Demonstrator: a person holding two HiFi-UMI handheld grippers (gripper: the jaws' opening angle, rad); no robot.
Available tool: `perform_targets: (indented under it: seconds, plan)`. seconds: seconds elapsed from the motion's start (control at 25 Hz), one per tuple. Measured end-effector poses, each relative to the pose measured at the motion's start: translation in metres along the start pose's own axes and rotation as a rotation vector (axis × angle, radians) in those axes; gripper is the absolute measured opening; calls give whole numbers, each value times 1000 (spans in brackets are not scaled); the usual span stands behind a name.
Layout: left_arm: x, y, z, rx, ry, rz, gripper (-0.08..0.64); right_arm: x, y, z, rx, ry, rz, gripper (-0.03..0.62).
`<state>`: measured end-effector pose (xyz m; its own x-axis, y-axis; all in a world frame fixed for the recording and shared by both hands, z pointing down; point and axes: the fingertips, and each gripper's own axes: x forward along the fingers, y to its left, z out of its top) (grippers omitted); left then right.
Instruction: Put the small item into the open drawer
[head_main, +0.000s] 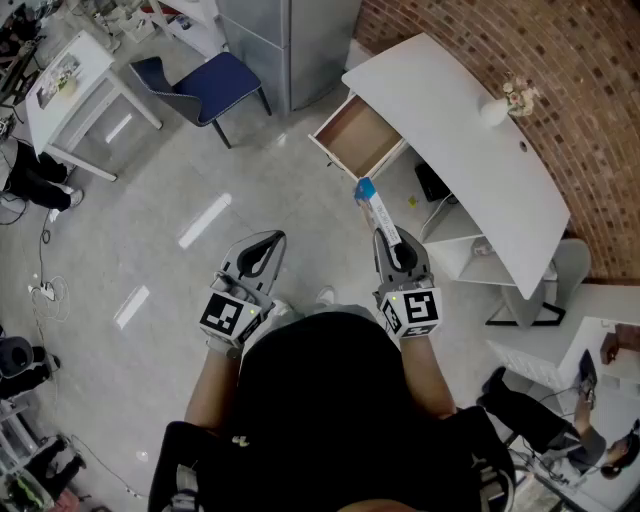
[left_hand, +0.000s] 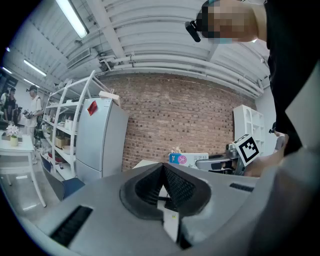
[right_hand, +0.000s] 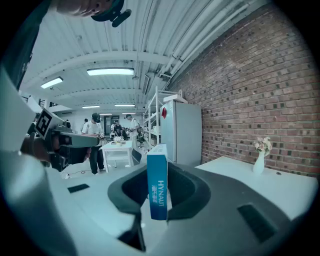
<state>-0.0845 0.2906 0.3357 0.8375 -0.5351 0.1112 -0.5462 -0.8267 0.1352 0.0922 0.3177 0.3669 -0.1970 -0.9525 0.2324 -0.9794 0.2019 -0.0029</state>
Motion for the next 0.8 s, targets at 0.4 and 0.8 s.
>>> perform_targets:
  seconds: [0.4, 0.8]
  plan:
    - [35, -24, 0, 13, 11, 12, 3, -7, -40, -1, 23, -24, 11, 81]
    - [80, -25, -14, 11, 51, 11, 3, 4, -84, -13, 51, -4, -2, 84]
